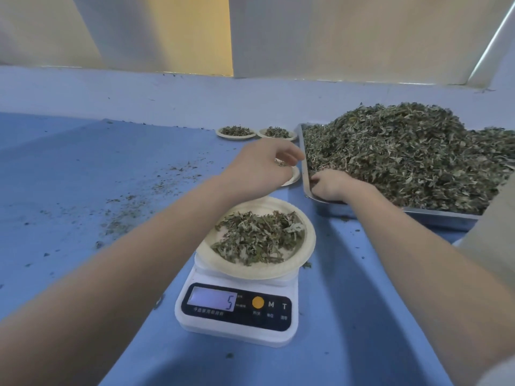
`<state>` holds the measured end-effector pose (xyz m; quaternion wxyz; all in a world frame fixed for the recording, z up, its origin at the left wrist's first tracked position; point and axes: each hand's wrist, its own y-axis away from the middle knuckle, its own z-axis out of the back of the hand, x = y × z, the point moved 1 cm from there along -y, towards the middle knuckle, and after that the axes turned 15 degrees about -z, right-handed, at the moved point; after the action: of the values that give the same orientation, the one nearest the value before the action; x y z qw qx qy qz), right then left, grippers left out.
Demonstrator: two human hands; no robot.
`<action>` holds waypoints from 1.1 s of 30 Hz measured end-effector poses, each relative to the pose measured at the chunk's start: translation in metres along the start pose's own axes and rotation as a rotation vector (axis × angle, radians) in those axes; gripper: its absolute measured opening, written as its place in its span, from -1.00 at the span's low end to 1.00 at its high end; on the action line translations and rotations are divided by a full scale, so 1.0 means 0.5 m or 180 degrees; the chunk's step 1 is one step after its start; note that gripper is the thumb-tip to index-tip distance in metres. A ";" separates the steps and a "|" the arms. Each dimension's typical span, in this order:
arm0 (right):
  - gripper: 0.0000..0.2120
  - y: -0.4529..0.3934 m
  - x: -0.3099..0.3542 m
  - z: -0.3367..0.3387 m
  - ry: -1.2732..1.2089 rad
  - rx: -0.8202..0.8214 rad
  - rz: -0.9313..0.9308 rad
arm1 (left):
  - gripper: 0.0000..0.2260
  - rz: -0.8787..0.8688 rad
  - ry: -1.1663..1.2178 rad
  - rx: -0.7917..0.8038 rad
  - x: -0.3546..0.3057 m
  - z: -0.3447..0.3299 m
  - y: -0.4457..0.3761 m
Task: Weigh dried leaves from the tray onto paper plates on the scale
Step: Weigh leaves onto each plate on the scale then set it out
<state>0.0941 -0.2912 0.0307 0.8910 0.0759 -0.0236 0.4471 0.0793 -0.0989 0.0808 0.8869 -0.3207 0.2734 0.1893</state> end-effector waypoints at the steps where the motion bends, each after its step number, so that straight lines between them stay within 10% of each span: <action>1: -0.63 -0.021 0.005 -0.006 0.0097 0.0010 -0.0020 | -0.73 0.0013 -0.0003 -0.0024 0.004 -0.003 -0.004; 19: -0.53 -0.025 -0.017 0.030 0.0854 0.0941 -0.0207 | -0.69 0.0299 0.0349 -0.0115 0.058 -0.009 0.001; 29: -0.78 0.012 -0.059 0.050 -0.1279 -0.0478 -0.0159 | -0.69 0.0375 0.0334 -0.0276 0.047 0.022 0.033; 33: -0.81 0.082 -0.046 0.087 -0.2757 -0.0053 0.0284 | -0.71 0.0438 0.0295 -0.0451 0.047 0.029 0.041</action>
<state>0.0485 -0.2922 0.0758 0.7791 0.2482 -0.4022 0.4118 0.0925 -0.0707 0.0661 0.8333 -0.3714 0.3214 0.2536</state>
